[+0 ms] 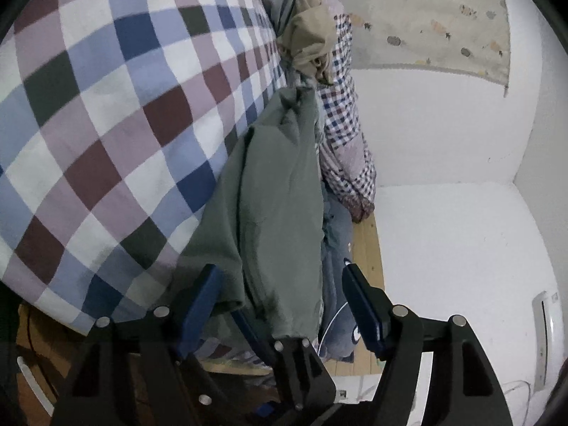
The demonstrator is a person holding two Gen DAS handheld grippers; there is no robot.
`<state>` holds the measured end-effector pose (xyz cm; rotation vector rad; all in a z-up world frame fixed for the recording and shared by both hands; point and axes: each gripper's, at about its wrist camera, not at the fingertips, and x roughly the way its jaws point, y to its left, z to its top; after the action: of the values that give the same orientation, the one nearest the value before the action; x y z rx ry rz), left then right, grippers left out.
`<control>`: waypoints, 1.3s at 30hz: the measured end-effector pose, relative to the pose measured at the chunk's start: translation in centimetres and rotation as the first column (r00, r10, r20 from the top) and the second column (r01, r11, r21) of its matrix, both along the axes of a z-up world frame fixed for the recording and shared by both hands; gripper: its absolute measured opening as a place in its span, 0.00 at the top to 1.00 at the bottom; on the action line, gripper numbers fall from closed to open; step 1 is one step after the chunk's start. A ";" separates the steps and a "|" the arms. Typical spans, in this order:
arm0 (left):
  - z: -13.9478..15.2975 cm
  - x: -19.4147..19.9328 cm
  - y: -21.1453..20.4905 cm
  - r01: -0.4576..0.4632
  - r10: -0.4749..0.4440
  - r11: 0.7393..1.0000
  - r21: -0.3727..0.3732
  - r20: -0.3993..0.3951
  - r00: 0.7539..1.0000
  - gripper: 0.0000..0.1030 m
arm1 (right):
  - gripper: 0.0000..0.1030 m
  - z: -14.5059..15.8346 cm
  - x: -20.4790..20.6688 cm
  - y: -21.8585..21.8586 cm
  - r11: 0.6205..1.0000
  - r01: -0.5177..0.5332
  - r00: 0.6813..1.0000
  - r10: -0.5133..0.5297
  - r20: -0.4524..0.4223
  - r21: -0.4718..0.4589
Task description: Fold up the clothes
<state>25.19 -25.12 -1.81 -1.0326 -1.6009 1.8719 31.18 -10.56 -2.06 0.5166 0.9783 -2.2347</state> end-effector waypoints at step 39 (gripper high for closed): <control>0.8 0.6 -0.9 -0.039 0.050 0.986 -0.161 0.063 0.997 0.98 | 0.27 1.0 0.8 -0.7 0.999 0.042 0.978 -0.039 -0.204 0.010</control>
<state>25.83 -26.04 -1.06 -1.1467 -1.5425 2.0436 31.97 -11.24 -1.08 0.3203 1.0951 -2.3536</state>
